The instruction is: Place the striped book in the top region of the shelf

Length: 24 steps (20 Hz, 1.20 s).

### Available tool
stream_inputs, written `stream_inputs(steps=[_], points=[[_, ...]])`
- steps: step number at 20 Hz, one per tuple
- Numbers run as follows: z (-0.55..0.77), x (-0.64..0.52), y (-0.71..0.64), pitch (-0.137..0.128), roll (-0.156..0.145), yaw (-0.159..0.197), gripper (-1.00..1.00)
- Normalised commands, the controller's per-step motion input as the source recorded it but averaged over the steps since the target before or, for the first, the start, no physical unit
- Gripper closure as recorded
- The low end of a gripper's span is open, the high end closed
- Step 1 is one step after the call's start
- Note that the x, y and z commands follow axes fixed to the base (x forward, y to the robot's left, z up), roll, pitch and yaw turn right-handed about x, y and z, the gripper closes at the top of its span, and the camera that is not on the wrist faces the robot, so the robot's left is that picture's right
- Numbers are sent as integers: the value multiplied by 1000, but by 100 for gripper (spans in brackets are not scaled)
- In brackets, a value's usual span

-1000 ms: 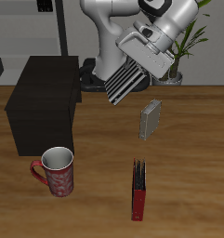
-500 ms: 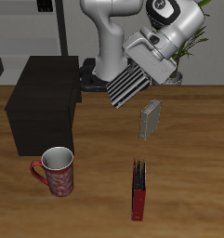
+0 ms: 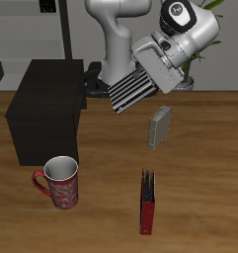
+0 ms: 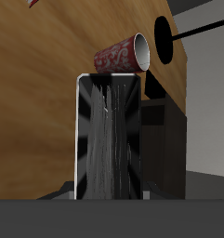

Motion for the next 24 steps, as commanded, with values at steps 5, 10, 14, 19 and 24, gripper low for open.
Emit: stream_inputs(steps=[5,10,14,19,24], points=[[-50,-23,-58,11,-35,-16,100],[-77,80,67,6,-25,-10,100],[-46,10,46,-16,1,15,100],[-57,30,9,-12,-18,3,100],[-193,107,75,0,-11,29,100]])
